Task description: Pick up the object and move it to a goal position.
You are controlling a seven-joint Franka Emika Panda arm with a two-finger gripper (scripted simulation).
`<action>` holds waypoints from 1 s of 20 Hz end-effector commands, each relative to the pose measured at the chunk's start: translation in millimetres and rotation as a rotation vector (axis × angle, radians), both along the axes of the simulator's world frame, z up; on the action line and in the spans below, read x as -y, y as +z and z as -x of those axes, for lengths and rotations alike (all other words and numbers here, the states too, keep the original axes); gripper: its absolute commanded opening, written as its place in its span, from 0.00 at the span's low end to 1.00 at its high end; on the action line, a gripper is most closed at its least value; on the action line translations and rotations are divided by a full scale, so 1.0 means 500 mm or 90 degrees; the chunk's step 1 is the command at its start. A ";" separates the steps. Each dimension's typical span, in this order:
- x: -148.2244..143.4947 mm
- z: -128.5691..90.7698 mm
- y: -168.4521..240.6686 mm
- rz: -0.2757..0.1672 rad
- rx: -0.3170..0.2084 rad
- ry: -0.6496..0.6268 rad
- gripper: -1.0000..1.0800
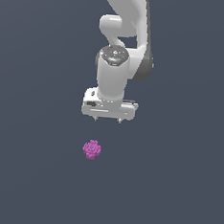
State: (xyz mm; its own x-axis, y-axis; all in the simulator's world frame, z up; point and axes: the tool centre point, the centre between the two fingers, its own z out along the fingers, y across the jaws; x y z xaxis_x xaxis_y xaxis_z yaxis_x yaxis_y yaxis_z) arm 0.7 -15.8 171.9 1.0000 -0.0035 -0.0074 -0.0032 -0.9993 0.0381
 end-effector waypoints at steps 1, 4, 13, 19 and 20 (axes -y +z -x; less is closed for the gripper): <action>0.000 0.000 0.000 0.000 0.000 0.000 0.96; 0.000 -0.001 0.007 0.002 0.001 0.002 0.96; -0.002 -0.005 0.032 0.008 0.006 0.007 0.96; 0.003 -0.014 0.025 0.008 0.005 0.029 0.96; 0.005 -0.017 0.022 0.008 0.004 0.035 0.96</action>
